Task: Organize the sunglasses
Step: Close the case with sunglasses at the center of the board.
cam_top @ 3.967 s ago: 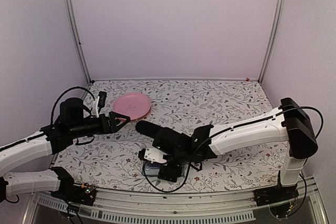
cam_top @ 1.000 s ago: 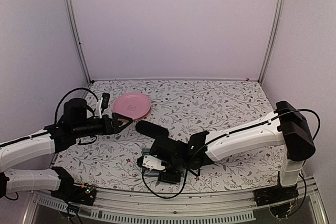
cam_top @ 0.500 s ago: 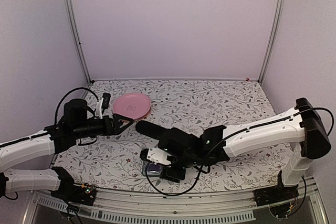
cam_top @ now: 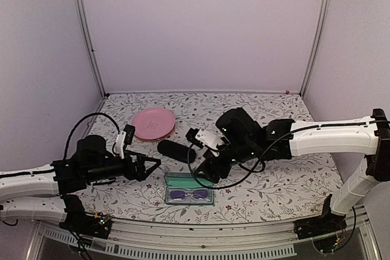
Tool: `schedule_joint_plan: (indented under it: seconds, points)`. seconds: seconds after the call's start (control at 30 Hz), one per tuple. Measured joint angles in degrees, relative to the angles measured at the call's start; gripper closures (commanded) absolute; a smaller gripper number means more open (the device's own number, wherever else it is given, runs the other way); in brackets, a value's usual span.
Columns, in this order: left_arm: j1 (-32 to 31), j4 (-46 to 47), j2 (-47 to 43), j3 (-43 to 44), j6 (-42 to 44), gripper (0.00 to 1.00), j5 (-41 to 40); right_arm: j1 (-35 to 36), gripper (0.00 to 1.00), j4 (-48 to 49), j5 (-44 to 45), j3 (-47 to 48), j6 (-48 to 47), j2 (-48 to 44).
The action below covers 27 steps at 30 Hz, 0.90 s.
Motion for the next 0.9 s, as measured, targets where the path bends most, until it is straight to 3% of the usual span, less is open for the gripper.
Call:
schedule_joint_plan:
  seconds: [0.33,0.63,0.9]
  points:
    - [-13.99,-0.76,-1.33,-6.21,-3.45,0.03,-13.2,-9.07,0.24,0.46,-10.86,-0.63,4.15,4.26]
    - [-26.21,-0.24,10.71,-7.26,-5.57,0.03,-22.4,-10.6,0.27,0.7,-18.27,-0.61,5.84,9.79]
    - [-29.79,0.0,19.19,-5.99,-4.46,0.12,-23.74,-10.8,0.33,1.53,-22.1,-0.57,6.99,12.24]
